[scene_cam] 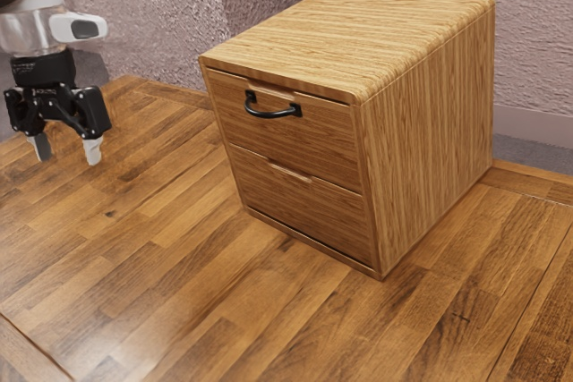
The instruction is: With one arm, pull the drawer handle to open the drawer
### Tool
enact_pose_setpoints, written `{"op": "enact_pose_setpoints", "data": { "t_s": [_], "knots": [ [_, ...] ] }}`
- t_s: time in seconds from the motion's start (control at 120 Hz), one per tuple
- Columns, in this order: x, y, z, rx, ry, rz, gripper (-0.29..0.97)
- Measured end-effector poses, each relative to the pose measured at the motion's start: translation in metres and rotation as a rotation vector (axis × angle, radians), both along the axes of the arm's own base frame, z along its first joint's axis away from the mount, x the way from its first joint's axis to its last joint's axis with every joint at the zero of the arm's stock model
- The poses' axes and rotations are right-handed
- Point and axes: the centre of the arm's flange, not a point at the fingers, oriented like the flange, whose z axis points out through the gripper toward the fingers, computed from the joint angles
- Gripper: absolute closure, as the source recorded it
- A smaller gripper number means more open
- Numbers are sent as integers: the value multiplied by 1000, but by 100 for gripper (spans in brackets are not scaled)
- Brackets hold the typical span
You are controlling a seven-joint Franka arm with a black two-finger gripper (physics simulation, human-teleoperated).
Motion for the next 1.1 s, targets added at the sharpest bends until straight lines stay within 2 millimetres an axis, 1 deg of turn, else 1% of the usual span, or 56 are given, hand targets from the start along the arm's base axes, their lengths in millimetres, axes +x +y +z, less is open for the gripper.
{"op": "enact_pose_setpoints", "data": {
  "t_s": [0.05, 0.092, 0.133, 0.175, 0.217, 0.233, 0.267, 0.3, 0.325, 0.342, 0.358, 0.375, 0.392, 0.408, 0.425, 0.458, 0.483, 0.5, 0.517, 0.533, 0.558, 0.6, 0.708, 0.742, 0.8, 0.833, 0.9, 1.0, 1.1],
  "knots": [
    [-18, 52, 3, 25, -51, 99, 2],
    [-37, 91, 6, 45, -84, 175, 2],
    [-56, 123, 9, 62, -111, 241, 2],
    [-73, 148, 10, 70, -134, 294, 2],
    [-87, 166, 13, 75, -160, 333, 2],
    [-93, 171, 21, 87, -181, 340, 2],
    [-106, 174, 47, 123, -237, 342, 2],
    [-123, 171, 74, 162, -292, 325, 3],
    [-134, 169, 90, 186, -324, 305, 3],
    [-138, 165, 99, 199, -342, 283, 3],
    [-138, 159, 106, 208, -357, 247, 2],
    [-132, 148, 111, 213, -369, 196, 2],
    [-120, 133, 115, 214, -381, 128, 2],
    [-104, 111, 118, 210, -392, 44, 2],
    [-85, 85, 121, 204, -402, -50, 2],
    [-50, 26, 125, 187, -422, -250, 2],
    [-32, -17, 128, 176, -434, -388, 3],
    [-26, -42, 131, 170, -446, -472, 3],
    [-22, -64, 134, 167, -455, -545, 3],
    [-19, -79, 136, 164, -460, -604, 3],
    [-17, -93, 137, 163, -461, -672, 3],
    [-14, -105, 136, 164, -455, -758, 3],
    [-8, -122, 129, 161, -427, -935, 3],
    [-5, -134, 127, 161, -419, -997, 3],
    [0, -161, 120, 150, -402, -1115, 3],
    [3, -169, 113, 144, -387, -1166, 3],
    [7, -170, 99, 140, -365, -1232, 3],
    [15, -167, 86, 146, -357, -1313, 3],
    [29, -160, 62, 154, -352, -1377, 3]
  ]
}}
